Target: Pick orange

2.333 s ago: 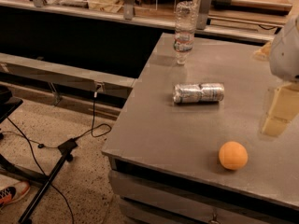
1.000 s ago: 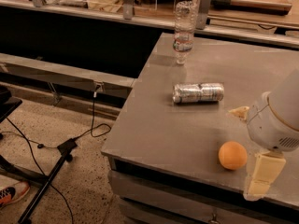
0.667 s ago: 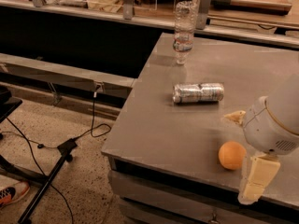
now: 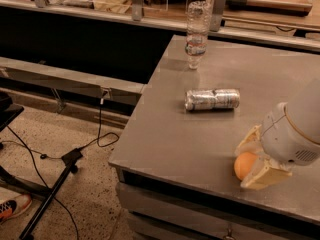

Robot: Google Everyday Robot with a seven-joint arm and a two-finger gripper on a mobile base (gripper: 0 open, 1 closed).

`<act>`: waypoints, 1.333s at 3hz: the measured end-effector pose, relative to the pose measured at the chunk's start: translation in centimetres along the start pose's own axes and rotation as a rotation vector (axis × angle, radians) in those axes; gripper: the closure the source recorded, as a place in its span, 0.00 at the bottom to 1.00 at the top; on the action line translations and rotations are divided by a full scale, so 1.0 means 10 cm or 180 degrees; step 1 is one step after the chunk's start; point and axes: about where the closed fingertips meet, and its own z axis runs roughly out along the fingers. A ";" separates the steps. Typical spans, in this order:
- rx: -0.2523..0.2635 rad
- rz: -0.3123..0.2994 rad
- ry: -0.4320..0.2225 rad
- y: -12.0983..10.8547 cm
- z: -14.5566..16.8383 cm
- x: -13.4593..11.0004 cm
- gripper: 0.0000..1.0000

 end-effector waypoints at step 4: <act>0.0495 -0.0108 -0.0673 -0.05 -1.09 -0.29 1.00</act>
Offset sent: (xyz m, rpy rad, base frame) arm 0.0092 -0.0131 0.0950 0.2252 -0.0689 -0.0336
